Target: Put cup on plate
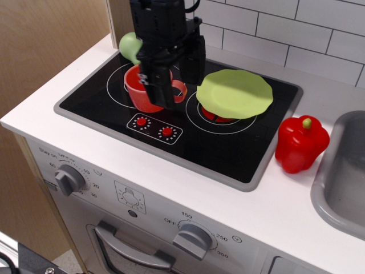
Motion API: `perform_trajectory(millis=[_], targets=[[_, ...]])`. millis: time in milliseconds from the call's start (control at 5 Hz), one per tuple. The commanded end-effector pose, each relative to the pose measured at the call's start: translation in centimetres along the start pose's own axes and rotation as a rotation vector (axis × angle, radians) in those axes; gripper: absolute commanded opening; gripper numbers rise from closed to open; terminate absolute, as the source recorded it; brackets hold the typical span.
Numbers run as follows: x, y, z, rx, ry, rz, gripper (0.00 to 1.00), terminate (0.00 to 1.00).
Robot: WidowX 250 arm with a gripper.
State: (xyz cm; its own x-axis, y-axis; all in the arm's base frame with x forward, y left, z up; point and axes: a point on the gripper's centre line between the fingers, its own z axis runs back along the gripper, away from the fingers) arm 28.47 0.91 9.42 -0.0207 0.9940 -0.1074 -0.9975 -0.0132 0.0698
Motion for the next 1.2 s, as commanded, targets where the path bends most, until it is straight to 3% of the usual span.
perform_trajectory(millis=[0, 400, 800, 1000], targets=[[-0.1, -2.3, 1.2, -0.215, -0.069, 0.227, 1.0, 0.0], [0.2, -4.2, 1.4, -0.244, -0.065, 0.246, 1.0, 0.0], [1.3, -4.8, 0.2, -0.151, -0.054, 0.284, 1.0, 0.0], [1.6, -4.6, -0.4, -0.134, -0.075, 0.268, 1.0, 0.0]])
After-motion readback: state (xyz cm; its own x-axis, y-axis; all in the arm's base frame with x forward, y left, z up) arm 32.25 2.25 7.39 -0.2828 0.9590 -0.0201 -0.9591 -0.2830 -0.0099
